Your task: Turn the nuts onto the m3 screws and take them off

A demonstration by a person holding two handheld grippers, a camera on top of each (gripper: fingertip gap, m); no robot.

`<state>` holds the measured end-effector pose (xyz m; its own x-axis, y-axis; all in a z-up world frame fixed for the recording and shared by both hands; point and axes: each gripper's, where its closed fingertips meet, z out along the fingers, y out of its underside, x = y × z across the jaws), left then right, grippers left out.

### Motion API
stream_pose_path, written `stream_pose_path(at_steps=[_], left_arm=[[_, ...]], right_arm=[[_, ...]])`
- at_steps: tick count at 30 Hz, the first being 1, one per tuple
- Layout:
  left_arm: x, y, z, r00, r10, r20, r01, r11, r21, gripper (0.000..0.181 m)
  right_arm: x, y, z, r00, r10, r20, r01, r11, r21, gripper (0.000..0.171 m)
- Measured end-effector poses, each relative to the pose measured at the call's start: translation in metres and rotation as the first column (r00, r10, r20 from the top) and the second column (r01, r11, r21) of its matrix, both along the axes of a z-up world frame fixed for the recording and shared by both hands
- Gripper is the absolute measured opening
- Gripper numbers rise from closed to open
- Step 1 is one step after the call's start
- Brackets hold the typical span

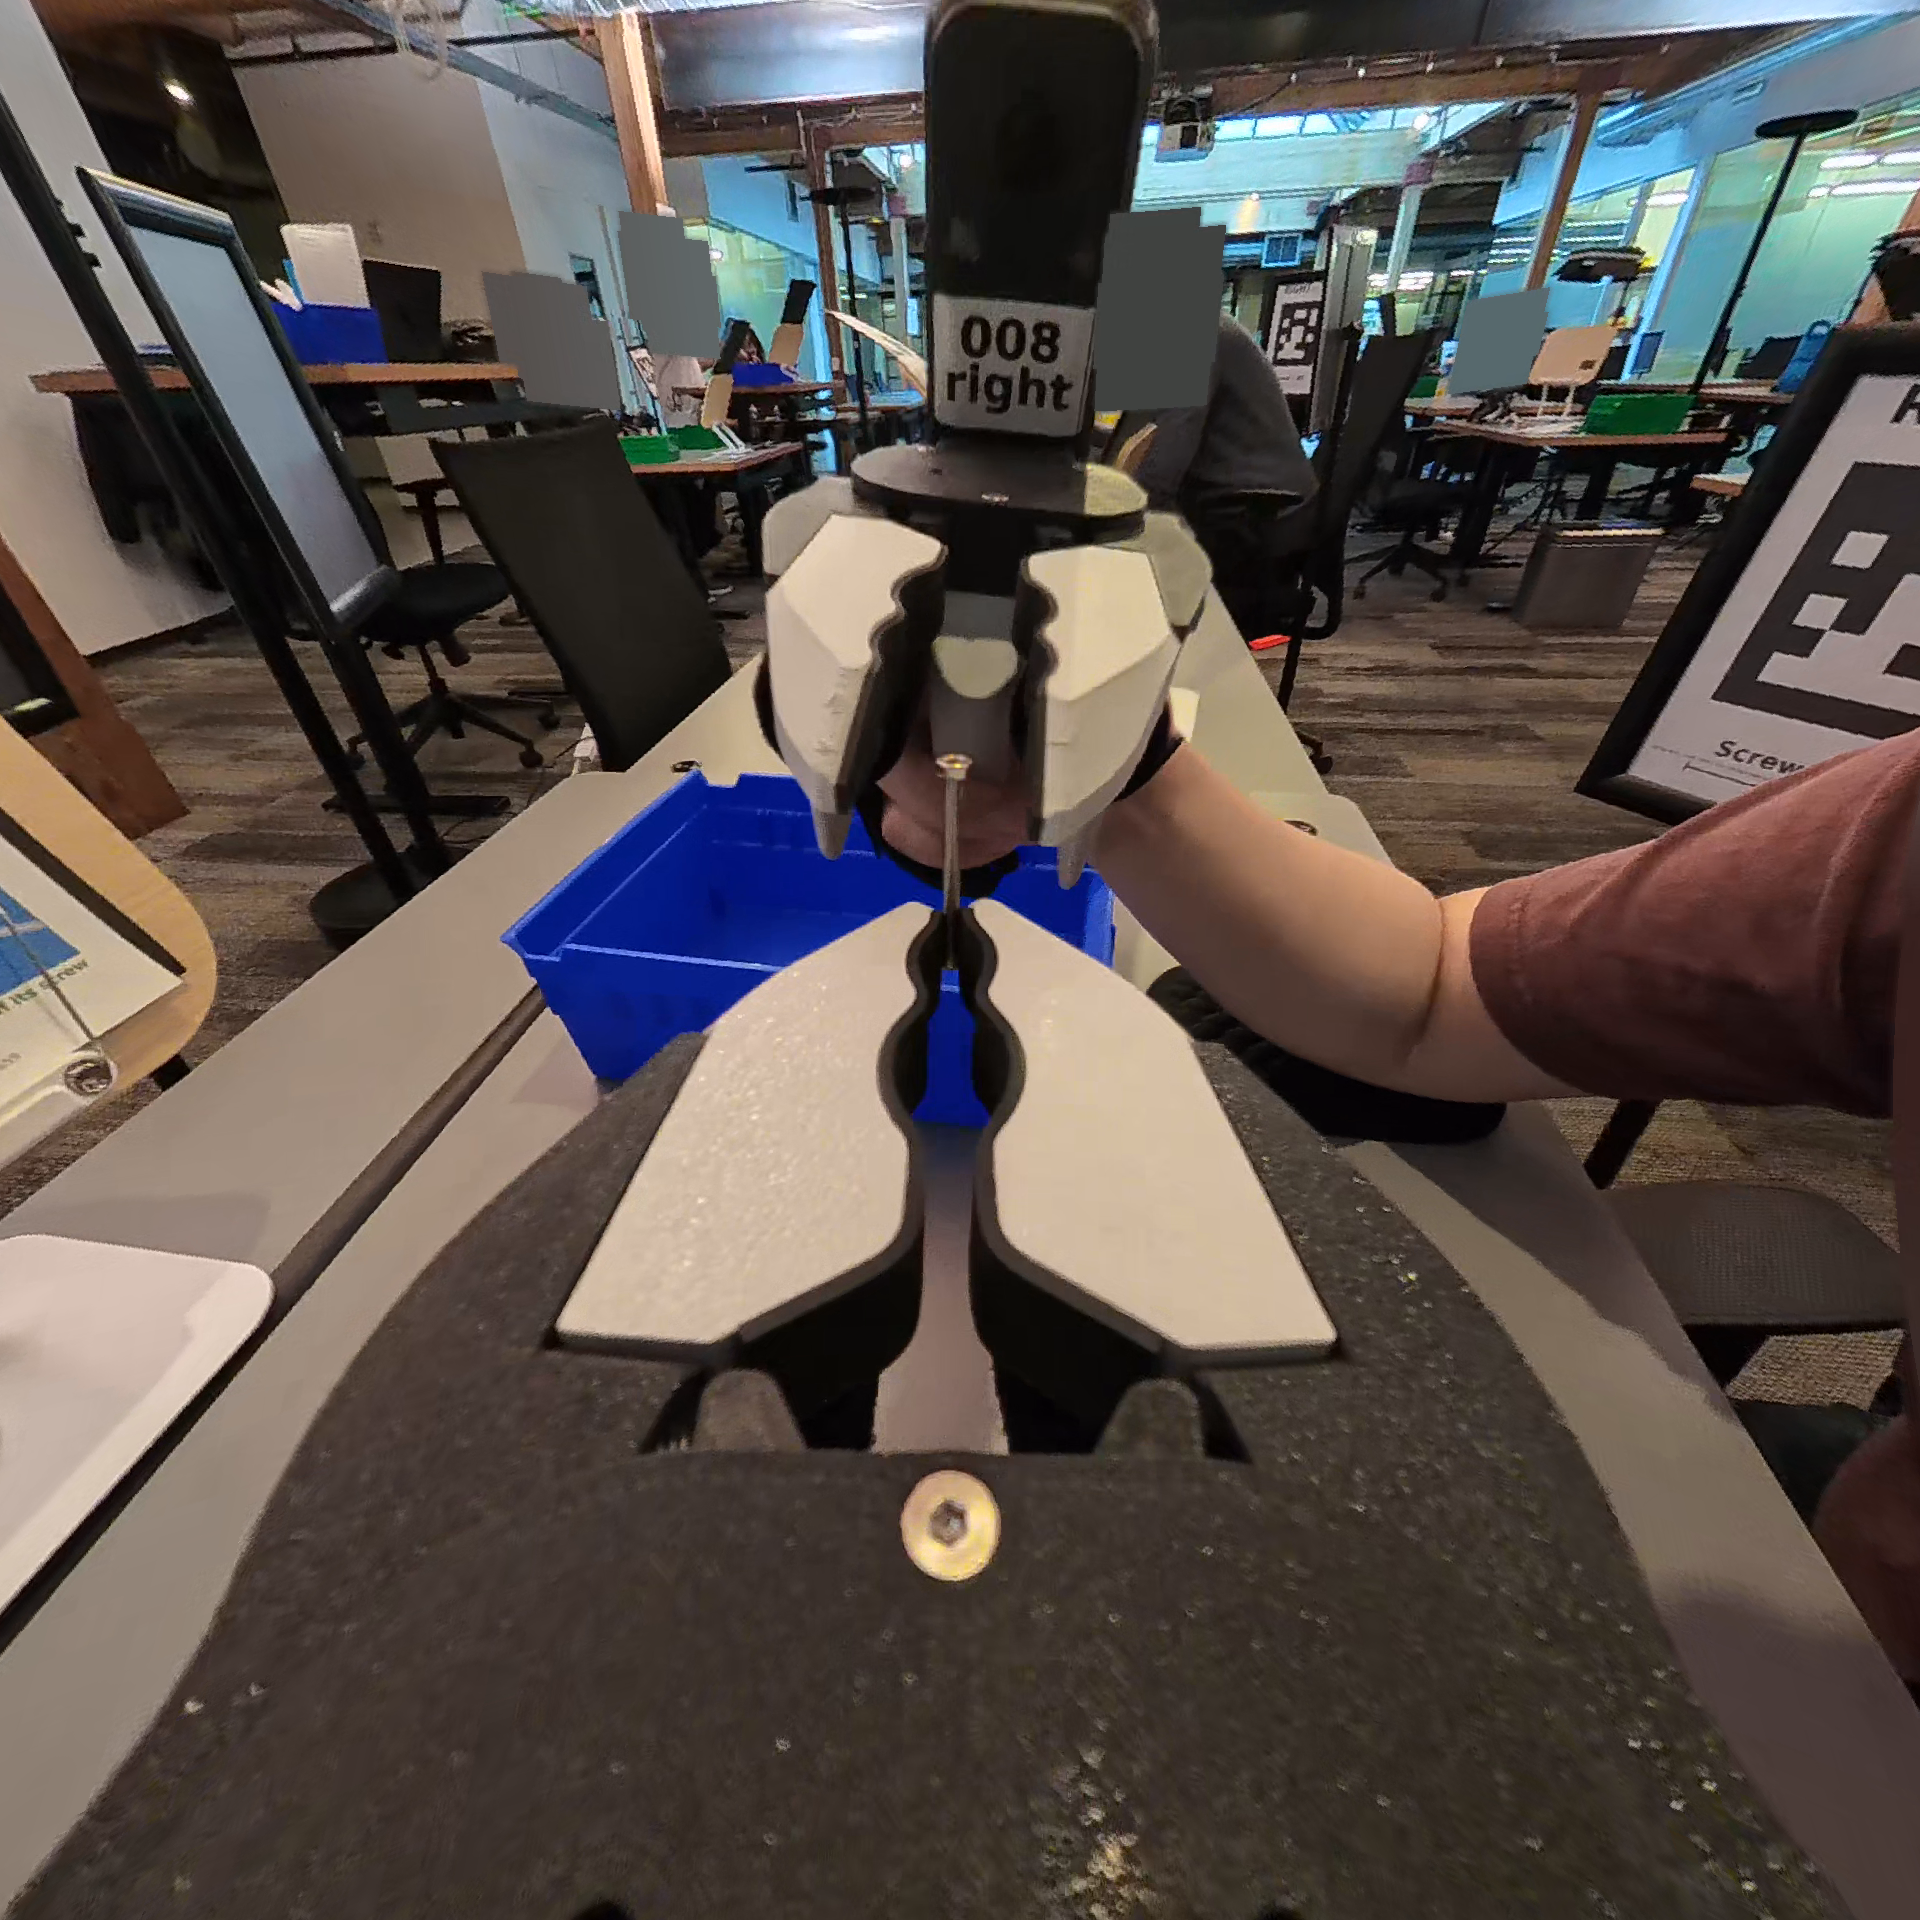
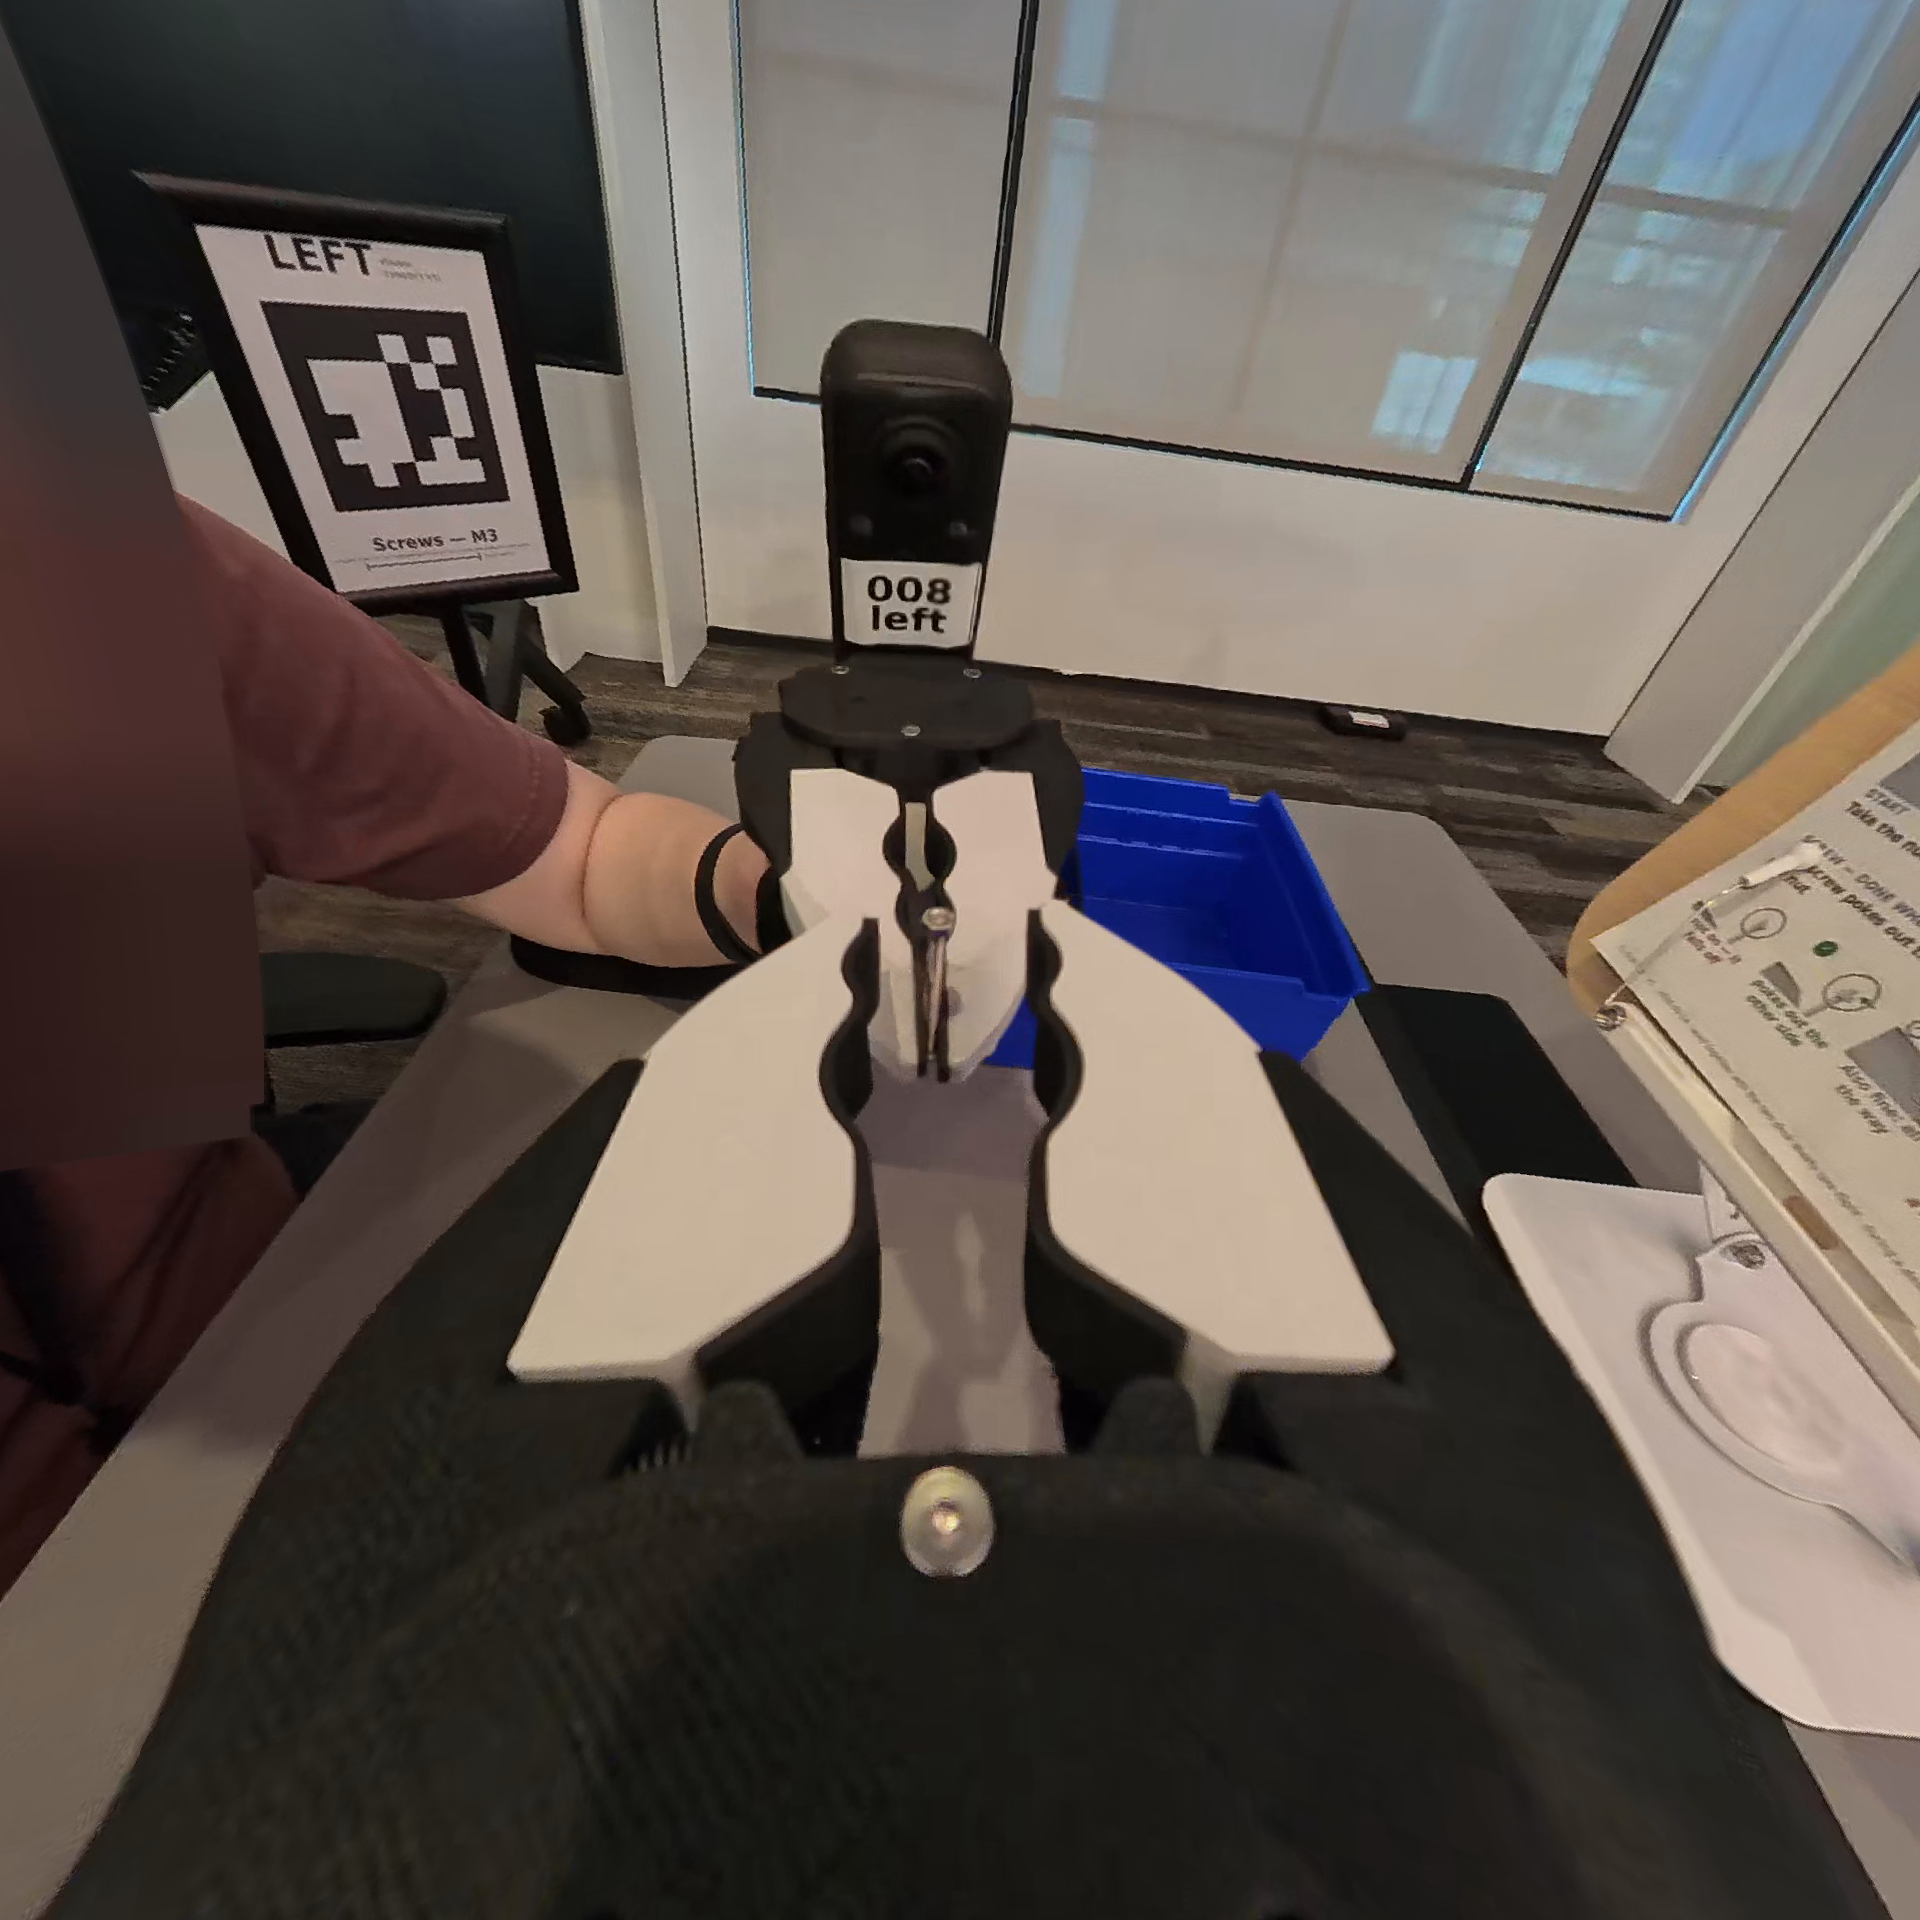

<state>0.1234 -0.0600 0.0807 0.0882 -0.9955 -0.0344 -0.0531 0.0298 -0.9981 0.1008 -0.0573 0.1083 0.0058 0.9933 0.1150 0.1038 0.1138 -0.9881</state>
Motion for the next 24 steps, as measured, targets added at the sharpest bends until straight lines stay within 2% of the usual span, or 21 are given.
stream_pose_path(at_steps=[9,14,24], left_arm=[[-0.002,-0.001,0.005,0.999,0.005,0.033,-0.006,1.000,0.016,0.002],[-0.004,0.001,0.008,0.999,0.018,0.050,-0.018,1.000,0.018,0.002],[-0.007,0.007,0.009,0.998,0.036,0.057,-0.035,0.999,-0.006,0.002]], right_arm=[[-0.014,-0.011,0.010,0.990,0.061,-0.127,-0.060,0.998,0.018,0.048],[-0.027,-0.020,0.005,0.988,0.097,-0.122,-0.095,0.995,0.017,0.055],[-0.030,-0.019,0.002,0.994,0.063,-0.093,-0.057,0.996,0.063,0.060]])
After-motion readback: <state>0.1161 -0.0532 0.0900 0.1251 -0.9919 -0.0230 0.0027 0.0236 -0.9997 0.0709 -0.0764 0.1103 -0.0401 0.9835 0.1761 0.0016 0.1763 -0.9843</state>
